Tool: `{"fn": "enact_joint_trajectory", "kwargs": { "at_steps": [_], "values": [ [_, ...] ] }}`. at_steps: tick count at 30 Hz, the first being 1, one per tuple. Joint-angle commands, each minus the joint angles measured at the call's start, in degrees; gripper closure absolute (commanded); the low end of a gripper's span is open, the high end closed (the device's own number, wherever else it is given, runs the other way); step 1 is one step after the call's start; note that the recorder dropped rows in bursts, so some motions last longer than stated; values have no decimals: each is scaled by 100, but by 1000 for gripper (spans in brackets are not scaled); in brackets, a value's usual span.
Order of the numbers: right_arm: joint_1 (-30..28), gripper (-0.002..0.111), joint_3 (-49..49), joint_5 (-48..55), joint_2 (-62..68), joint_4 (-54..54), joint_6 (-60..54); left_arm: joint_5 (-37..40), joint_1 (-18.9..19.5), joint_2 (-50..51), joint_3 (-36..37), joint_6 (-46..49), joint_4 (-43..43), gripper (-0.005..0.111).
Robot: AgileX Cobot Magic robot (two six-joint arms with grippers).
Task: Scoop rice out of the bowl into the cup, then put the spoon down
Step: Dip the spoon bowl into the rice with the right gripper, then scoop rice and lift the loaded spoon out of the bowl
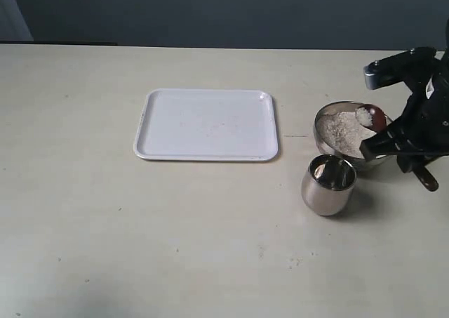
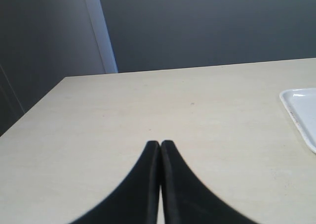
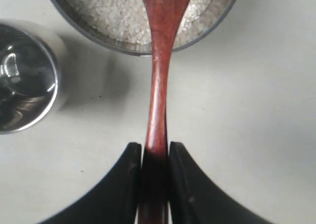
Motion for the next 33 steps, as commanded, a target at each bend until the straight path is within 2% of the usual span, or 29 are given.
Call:
{"fn": "enact_joint_trajectory", "kwargs": {
  "at_steps": [1,10,20,26,33],
  "values": [
    [-34,109,25,322,-428,95,-64,-63,-31,-22,-14,-27,6,106],
    [-34,109,25,824,-1007,996,-604,-63,-31,-22,-14,-27,6,106],
    [-23,109,25,1412,-1504,1127,-728,-63,-31,-22,-14,-27,6,106],
    [-23,109,25,1490,-1764,1702,-980,-63,-31,-22,-14,-27,6,106],
    [-23,109,643,1490,-1937,1836,-1163,-63,-31,-22,-14,-27,6,106]
  ]
}}
